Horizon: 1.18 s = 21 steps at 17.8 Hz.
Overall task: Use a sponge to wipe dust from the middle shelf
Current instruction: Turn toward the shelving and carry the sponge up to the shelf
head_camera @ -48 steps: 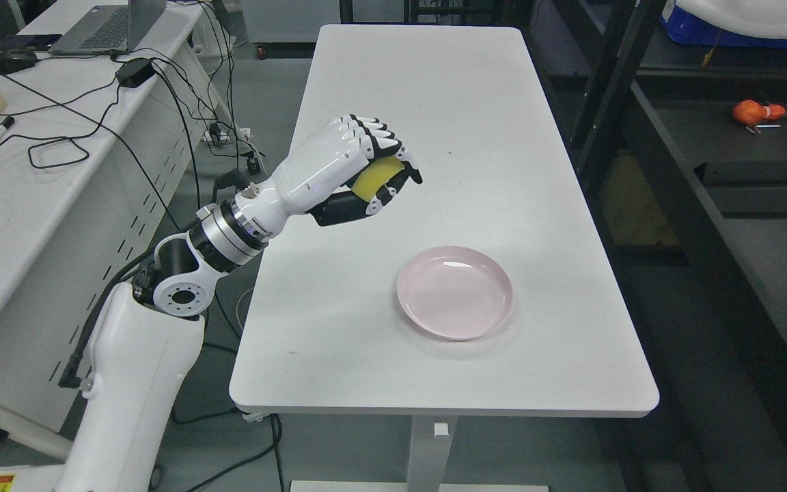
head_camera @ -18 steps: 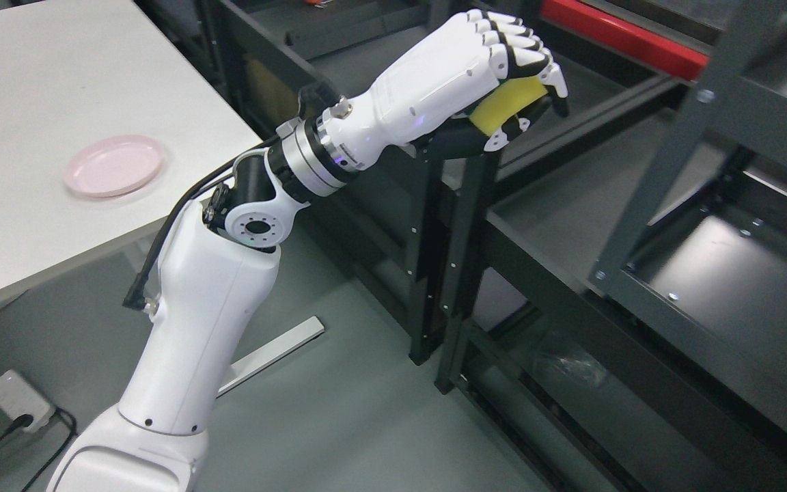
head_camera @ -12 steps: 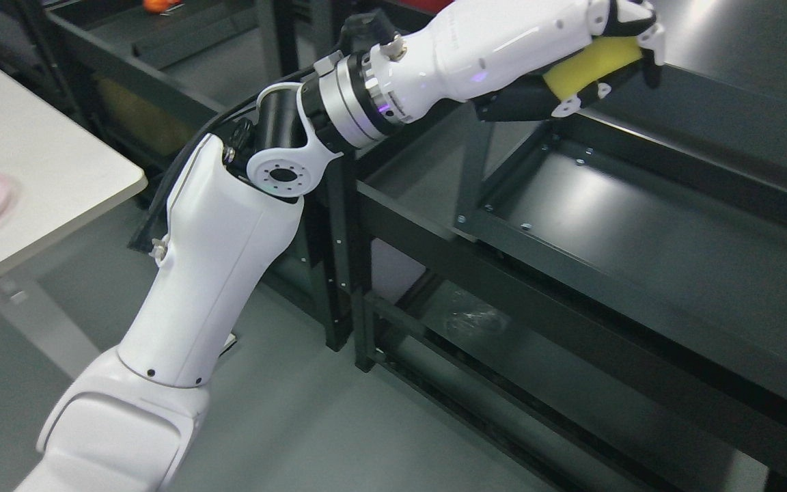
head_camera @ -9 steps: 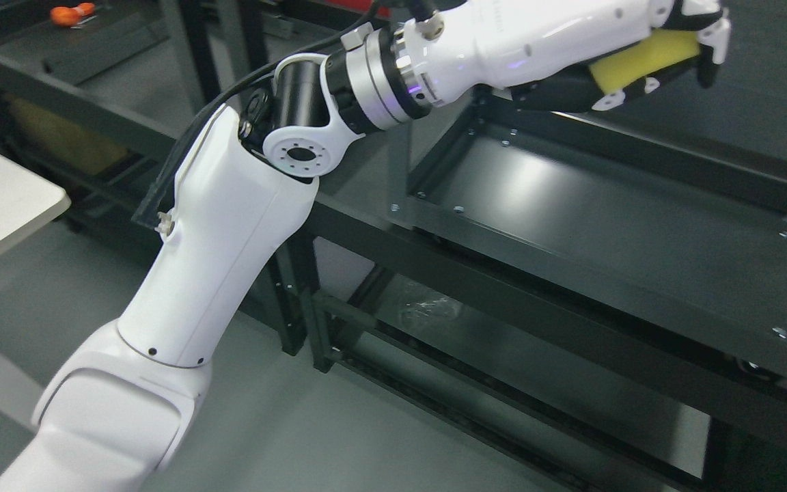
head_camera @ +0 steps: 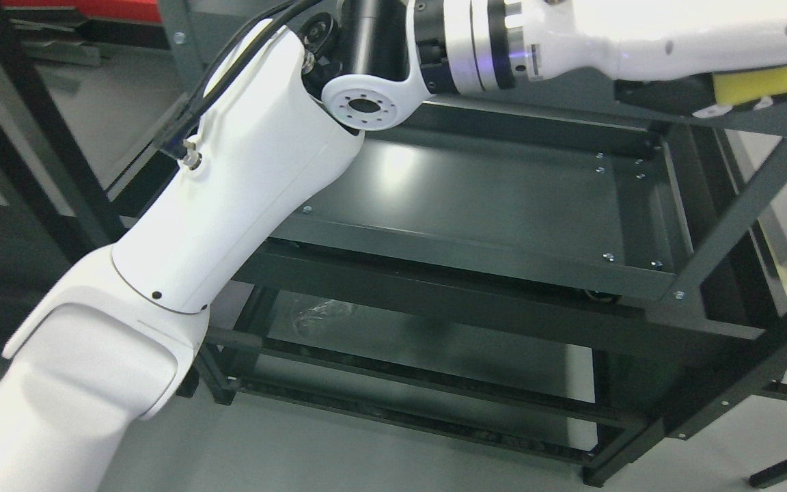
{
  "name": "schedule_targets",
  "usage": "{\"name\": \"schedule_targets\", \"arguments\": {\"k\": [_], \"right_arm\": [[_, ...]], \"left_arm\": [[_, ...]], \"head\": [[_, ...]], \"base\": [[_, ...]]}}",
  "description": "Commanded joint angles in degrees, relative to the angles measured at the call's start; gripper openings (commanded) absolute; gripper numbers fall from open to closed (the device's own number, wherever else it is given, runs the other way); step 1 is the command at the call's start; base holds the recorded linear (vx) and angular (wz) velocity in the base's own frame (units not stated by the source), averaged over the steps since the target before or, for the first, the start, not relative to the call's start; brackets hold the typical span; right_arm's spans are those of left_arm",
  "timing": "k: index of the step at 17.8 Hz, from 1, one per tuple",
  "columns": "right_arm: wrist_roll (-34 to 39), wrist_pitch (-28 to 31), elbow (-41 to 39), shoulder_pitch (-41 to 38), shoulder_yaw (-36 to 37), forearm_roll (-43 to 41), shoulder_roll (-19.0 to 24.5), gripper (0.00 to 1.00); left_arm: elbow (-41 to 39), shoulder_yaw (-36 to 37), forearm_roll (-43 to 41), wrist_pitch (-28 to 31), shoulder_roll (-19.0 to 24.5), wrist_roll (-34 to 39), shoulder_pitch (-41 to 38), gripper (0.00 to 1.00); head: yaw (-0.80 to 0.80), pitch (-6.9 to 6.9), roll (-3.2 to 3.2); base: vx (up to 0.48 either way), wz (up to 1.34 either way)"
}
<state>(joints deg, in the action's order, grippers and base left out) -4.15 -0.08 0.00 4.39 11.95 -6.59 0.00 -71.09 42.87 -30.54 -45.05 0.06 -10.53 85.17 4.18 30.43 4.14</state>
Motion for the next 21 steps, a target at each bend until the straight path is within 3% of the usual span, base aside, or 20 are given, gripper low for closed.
{"name": "schedule_targets", "arguments": {"k": [1,10,21], "right_arm": [[0.02,4.13,-1.0,0.0,0.0,0.0,-1.0,1.0],[0.02,4.13,-1.0,0.0,0.0,0.0,-1.0,1.0],[0.02,4.13,-1.0,0.09,0.0,0.0,-1.0,1.0]], "left_arm": [[8.67,11.1,-6.54,0.3,0.94,-0.02,3.43,0.0],[8.16,4.95,-12.53,0.05,1.16,-0.28,-0.44,0.0],[-4.31,-6.03,-11.74,0.05,17.15,-1.42,-5.54,0.0]], "head": [[0.0,0.0,0.0],[0.0,-0.01,0.0],[0.0,-0.02,0.0]], "base": [[0.056,-0.49],[0.054,-0.25],[0.009,-0.03]]}}
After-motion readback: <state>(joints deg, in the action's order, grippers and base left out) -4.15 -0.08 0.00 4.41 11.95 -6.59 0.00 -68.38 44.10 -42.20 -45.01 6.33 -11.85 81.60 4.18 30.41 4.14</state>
